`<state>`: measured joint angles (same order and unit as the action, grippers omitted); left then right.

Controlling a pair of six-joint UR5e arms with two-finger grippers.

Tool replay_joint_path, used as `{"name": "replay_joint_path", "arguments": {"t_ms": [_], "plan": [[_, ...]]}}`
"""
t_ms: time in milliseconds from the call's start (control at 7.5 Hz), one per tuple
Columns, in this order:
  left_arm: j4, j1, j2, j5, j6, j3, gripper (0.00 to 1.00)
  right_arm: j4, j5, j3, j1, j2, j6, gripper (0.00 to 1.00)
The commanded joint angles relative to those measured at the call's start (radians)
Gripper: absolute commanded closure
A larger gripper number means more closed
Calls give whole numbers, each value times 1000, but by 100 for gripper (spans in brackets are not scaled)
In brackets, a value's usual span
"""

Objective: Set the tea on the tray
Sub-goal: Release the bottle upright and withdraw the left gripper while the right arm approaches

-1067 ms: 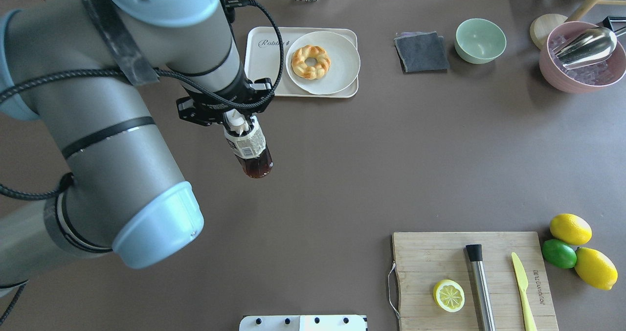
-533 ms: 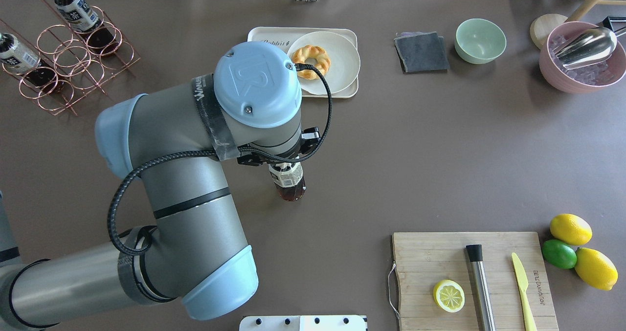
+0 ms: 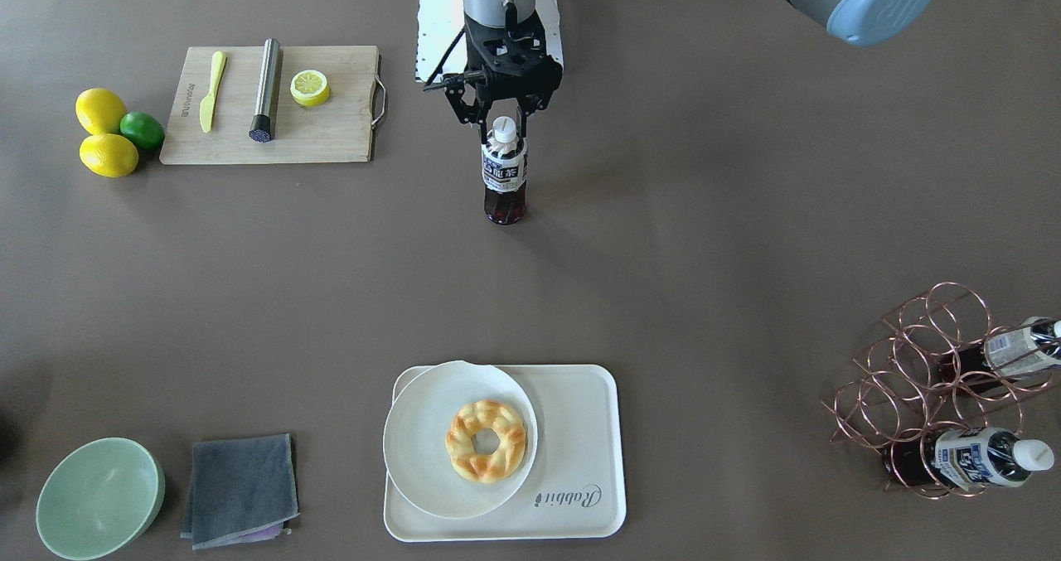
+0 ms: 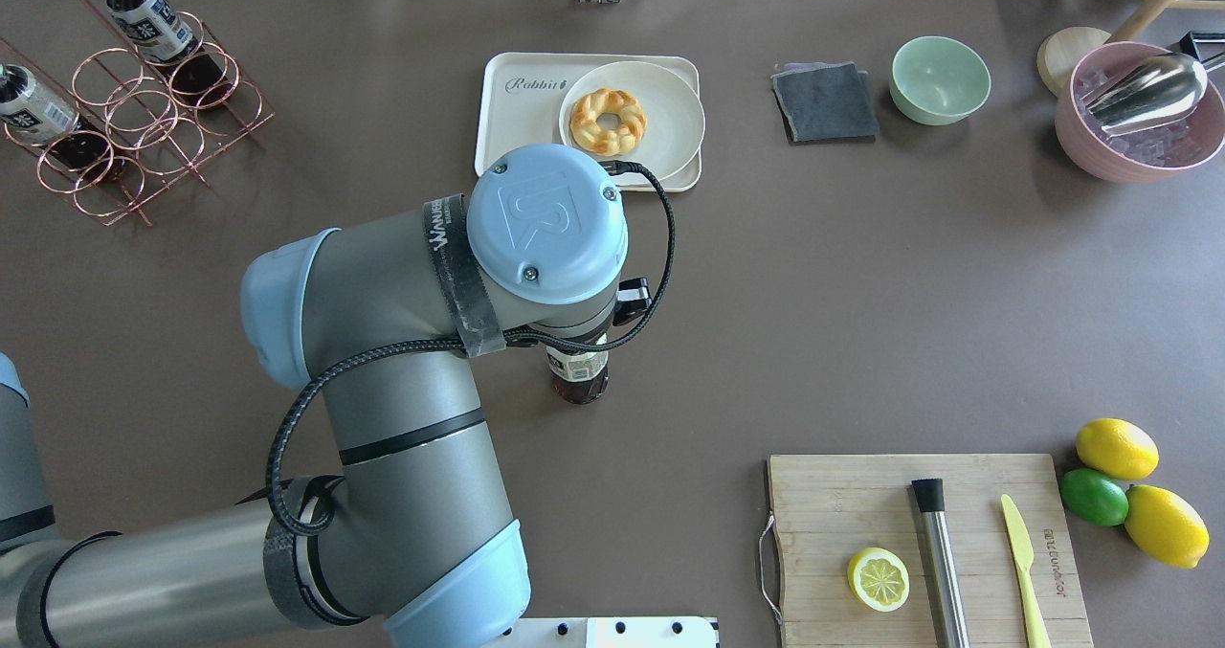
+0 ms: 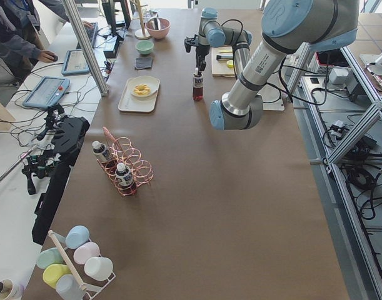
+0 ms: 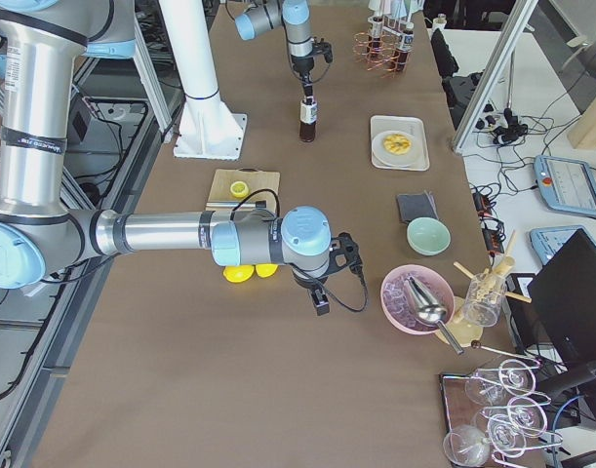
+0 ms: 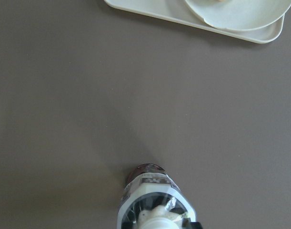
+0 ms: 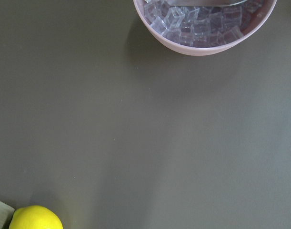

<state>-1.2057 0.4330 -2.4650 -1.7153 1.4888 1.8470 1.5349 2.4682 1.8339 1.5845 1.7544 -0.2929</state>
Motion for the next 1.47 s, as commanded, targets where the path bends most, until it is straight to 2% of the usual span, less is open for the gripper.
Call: {"name": "replay_joint_path", "arguments": {"t_ms": [0,267,400,533,667,800,933,1067,1200,1333], "plan": [[30,21,8,-6,-7,87,3,-1,3,39,-64,-119,232,0],[93,70,30,-9,-74,174,3,-2,-2,114,-220,-258,598,0],[95,72,97,-9,-103,231,3,-2,-12,164,-321,-327,788,0],[95,96,159,-18,-169,291,3,-1,-65,191,-431,-439,1025,0],[92,140,203,-80,-227,325,3,1,-163,223,-565,-514,1221,0],[89,186,254,-110,-302,356,3,2,-289,246,-716,-588,1409,0],[89,226,303,-118,-376,373,3,16,-375,263,-844,-665,1574,0],[87,280,336,-163,-469,373,3,72,-444,262,-927,-726,1642,1],[87,335,359,-202,-549,368,3,182,-525,262,-998,-806,1644,2],[87,351,374,-202,-588,367,3,264,-587,255,-1062,-873,1646,2]]}}
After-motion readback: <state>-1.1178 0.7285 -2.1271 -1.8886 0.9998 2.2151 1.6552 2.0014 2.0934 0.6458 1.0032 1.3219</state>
